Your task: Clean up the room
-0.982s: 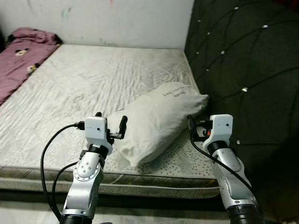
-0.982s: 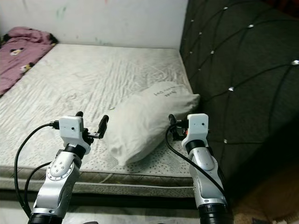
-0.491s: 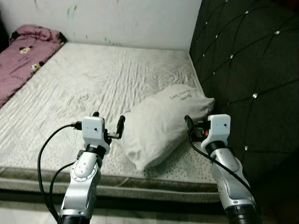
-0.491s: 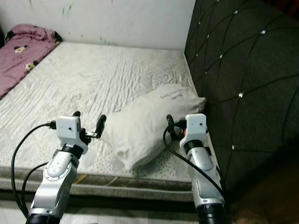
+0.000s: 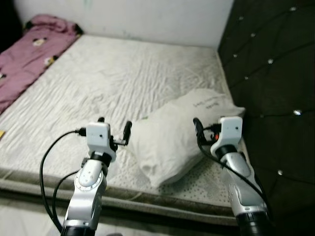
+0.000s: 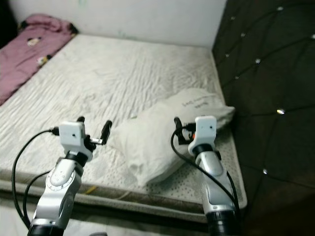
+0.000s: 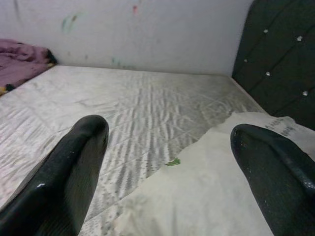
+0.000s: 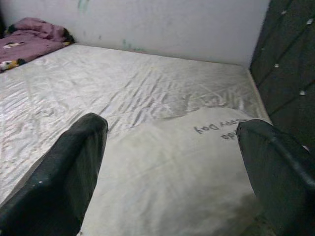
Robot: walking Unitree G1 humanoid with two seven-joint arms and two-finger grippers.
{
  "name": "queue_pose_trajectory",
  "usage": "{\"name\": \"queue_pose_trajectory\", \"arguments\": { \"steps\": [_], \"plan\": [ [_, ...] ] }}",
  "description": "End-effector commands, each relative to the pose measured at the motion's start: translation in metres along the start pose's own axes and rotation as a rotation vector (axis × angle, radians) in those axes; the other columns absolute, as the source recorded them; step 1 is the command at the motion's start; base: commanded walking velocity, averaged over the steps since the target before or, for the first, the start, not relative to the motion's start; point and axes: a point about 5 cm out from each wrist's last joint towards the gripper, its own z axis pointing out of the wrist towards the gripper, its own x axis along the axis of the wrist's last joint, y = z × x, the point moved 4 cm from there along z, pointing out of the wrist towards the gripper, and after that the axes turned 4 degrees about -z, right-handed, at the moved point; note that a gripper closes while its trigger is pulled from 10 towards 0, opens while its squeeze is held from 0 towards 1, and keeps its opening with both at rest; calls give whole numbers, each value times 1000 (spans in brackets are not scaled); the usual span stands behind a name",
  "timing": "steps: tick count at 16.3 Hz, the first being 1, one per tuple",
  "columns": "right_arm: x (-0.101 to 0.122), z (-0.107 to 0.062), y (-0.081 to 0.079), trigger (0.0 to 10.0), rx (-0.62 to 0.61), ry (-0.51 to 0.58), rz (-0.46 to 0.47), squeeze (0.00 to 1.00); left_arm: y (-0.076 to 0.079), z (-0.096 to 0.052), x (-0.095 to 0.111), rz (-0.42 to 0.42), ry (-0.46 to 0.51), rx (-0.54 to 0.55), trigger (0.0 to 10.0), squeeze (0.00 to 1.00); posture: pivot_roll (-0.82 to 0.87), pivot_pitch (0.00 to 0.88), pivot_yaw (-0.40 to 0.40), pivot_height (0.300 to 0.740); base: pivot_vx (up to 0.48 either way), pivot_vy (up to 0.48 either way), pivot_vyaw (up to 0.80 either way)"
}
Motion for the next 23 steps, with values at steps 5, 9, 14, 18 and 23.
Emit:
{"name": "queue_pose_trajectory", "arguments": {
  "steps": [5,9,14,18,23],
  "plan": [
    [-4,11,-2,10000,-25,-34,-34,0,-11,13,10,139,6,99,10000,0,38,0,-17,740,0,0,0],
    [0,9,-15,10000,-27,5,-114,0,-14,1,5,68,15,9,10000,0,16,0,30,740,0,0,0],
    [-9,-17,-8,10000,-74,9,-42,0,-17,-4,-11,43,-51,78,10000,0,-21,0,71,740,0,0,0],
    [-17,-23,0,10000,-148,-18,-1,0,-16,-2,-7,71,-52,26,10000,0,-1,0,110,740,0,0,0],
    [-11,-15,6,10000,-184,-5,-3,0,-13,8,-6,43,-49,18,10000,0,-32,0,81,740,0,0,-674]
  ]
}}
